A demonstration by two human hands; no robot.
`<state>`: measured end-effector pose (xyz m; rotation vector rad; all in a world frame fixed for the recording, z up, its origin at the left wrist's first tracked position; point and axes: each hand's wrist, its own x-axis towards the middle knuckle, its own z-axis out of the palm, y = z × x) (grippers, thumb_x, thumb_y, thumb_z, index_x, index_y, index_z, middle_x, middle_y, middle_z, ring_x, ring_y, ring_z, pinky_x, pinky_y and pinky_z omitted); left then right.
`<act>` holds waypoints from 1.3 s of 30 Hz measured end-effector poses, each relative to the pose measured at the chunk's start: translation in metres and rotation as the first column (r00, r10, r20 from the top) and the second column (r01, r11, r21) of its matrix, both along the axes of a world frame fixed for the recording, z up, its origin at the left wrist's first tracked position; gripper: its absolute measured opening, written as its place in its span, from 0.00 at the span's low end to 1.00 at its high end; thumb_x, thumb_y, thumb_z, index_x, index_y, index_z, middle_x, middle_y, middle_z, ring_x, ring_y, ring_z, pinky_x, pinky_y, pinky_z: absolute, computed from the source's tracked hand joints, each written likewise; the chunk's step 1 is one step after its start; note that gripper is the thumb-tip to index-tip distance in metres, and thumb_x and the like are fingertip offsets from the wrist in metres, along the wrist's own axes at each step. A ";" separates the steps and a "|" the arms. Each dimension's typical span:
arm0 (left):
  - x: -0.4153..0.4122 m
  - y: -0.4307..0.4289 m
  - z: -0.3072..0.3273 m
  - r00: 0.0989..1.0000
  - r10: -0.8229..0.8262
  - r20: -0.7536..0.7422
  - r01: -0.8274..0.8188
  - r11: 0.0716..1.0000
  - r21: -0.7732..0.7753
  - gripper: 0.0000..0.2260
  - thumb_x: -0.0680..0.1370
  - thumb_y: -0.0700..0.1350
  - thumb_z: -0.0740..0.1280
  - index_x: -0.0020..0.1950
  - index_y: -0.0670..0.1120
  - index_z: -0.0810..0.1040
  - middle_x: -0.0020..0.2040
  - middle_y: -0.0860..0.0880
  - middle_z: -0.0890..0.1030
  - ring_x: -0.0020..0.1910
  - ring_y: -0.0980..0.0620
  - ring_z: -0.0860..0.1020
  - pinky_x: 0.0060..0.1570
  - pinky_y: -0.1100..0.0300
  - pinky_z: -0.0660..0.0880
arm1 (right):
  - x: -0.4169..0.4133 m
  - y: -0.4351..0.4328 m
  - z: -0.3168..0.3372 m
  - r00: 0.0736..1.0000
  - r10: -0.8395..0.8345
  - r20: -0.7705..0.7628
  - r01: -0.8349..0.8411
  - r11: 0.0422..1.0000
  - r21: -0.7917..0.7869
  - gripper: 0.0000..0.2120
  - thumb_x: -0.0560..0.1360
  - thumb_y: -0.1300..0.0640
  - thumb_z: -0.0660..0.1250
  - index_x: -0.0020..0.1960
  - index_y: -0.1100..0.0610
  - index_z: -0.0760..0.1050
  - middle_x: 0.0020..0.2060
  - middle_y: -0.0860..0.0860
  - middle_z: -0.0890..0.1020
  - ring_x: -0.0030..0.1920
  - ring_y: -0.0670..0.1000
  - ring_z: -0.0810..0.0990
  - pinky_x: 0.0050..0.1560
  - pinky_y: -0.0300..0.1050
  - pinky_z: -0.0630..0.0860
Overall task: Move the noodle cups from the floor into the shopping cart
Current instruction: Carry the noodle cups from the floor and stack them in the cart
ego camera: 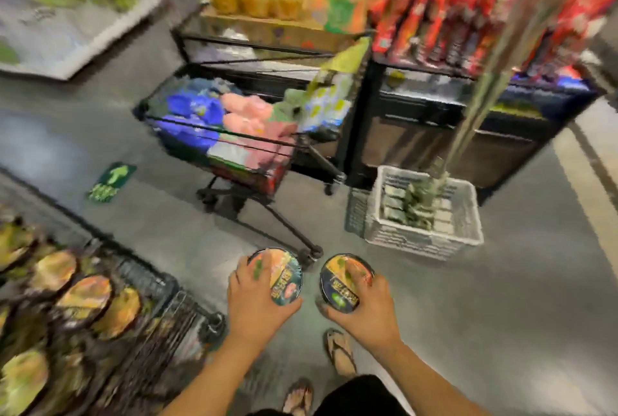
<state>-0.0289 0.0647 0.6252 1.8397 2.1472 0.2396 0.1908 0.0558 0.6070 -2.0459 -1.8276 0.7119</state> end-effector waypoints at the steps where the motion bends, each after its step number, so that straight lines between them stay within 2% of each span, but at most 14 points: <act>1: -0.007 0.000 0.002 0.997 0.072 0.005 -0.072 0.997 -0.007 0.49 0.62 0.76 0.62 0.78 0.52 0.58 0.73 0.38 0.58 0.66 0.37 0.62 0.65 0.46 0.66 | -0.006 0.015 0.003 0.998 0.065 0.000 -0.065 0.998 -0.001 0.47 0.60 0.25 0.67 0.74 0.40 0.60 0.57 0.52 0.68 0.62 0.54 0.67 0.63 0.47 0.70; 5: -0.032 -0.010 0.016 0.924 0.383 0.008 -0.383 0.922 0.061 0.49 0.62 0.76 0.61 0.77 0.51 0.61 0.71 0.37 0.60 0.64 0.35 0.65 0.63 0.44 0.68 | -0.036 0.061 0.015 0.941 0.338 -0.018 -0.338 0.941 -0.010 0.47 0.60 0.24 0.64 0.75 0.41 0.60 0.59 0.51 0.66 0.63 0.53 0.66 0.65 0.45 0.68; 9: -0.048 -0.034 0.023 0.775 0.630 0.056 -0.632 0.770 0.088 0.48 0.62 0.75 0.61 0.76 0.51 0.62 0.71 0.37 0.61 0.64 0.34 0.65 0.62 0.42 0.68 | -0.063 0.091 0.021 0.828 0.561 -0.002 -0.561 0.828 0.011 0.48 0.58 0.24 0.64 0.73 0.45 0.65 0.59 0.53 0.69 0.61 0.55 0.69 0.64 0.46 0.69; 15: -0.068 -0.085 0.025 0.559 0.829 0.036 -0.828 0.555 0.073 0.49 0.61 0.76 0.60 0.76 0.51 0.62 0.72 0.37 0.60 0.67 0.34 0.63 0.65 0.42 0.65 | -0.118 0.096 0.024 0.721 0.691 -0.054 -0.693 0.720 -0.043 0.50 0.55 0.24 0.62 0.74 0.41 0.62 0.56 0.51 0.66 0.62 0.54 0.69 0.66 0.46 0.67; 18: -0.090 -0.111 0.028 0.453 0.890 0.058 -0.891 0.450 0.060 0.50 0.60 0.78 0.58 0.77 0.52 0.61 0.73 0.38 0.58 0.70 0.35 0.61 0.67 0.41 0.64 | -0.155 0.090 0.025 0.645 0.763 -0.048 -0.764 0.644 -0.034 0.48 0.55 0.24 0.62 0.73 0.39 0.62 0.54 0.51 0.68 0.59 0.54 0.70 0.63 0.45 0.69; 21: -0.121 -0.128 0.031 0.390 0.917 0.083 -0.920 0.384 0.077 0.48 0.63 0.75 0.66 0.77 0.52 0.61 0.73 0.38 0.58 0.69 0.35 0.60 0.68 0.42 0.64 | -0.198 0.086 0.029 0.590 0.805 -0.066 -0.805 0.592 0.022 0.46 0.56 0.25 0.66 0.71 0.41 0.65 0.52 0.50 0.70 0.56 0.53 0.72 0.59 0.45 0.72; 24: -0.163 -0.138 0.029 0.379 0.920 0.096 -0.925 0.372 0.081 0.47 0.65 0.73 0.68 0.77 0.53 0.59 0.74 0.40 0.56 0.70 0.36 0.59 0.68 0.43 0.65 | -0.244 0.080 0.033 0.564 0.823 -0.073 -0.818 0.568 0.090 0.46 0.56 0.27 0.69 0.70 0.45 0.68 0.52 0.52 0.73 0.55 0.53 0.73 0.58 0.45 0.71; 27: -0.213 -0.145 0.026 0.386 0.917 0.102 -0.921 0.376 0.100 0.47 0.64 0.74 0.67 0.77 0.54 0.59 0.73 0.41 0.57 0.70 0.36 0.60 0.68 0.43 0.66 | -0.291 0.072 0.034 0.567 0.818 -0.096 -0.812 0.575 0.104 0.46 0.57 0.29 0.70 0.71 0.46 0.67 0.54 0.52 0.72 0.58 0.53 0.72 0.60 0.44 0.69; 30: -0.263 -0.150 0.026 0.400 0.906 0.135 -0.915 0.386 0.119 0.46 0.63 0.74 0.67 0.76 0.55 0.60 0.72 0.41 0.59 0.69 0.37 0.62 0.66 0.43 0.68 | -0.338 0.063 0.035 0.610 0.780 -0.140 -0.778 0.623 0.077 0.44 0.61 0.34 0.75 0.72 0.43 0.65 0.56 0.50 0.69 0.60 0.52 0.70 0.61 0.40 0.66; 35: -0.336 -0.152 0.028 0.462 0.876 0.139 -0.887 0.452 0.099 0.46 0.63 0.75 0.66 0.75 0.54 0.61 0.73 0.42 0.59 0.69 0.39 0.62 0.68 0.45 0.67 | -0.402 0.056 0.037 0.707 0.674 -0.216 -0.692 0.722 -0.011 0.42 0.63 0.35 0.74 0.73 0.43 0.63 0.53 0.48 0.67 0.61 0.54 0.71 0.63 0.46 0.68; 39: -0.379 -0.140 0.035 0.444 0.876 0.187 -0.896 0.432 0.106 0.46 0.63 0.75 0.67 0.75 0.53 0.61 0.72 0.44 0.60 0.70 0.41 0.62 0.68 0.47 0.66 | -0.440 0.069 0.044 0.706 0.656 -0.268 -0.686 0.727 -0.026 0.43 0.63 0.37 0.76 0.73 0.43 0.63 0.54 0.48 0.65 0.61 0.53 0.72 0.64 0.47 0.70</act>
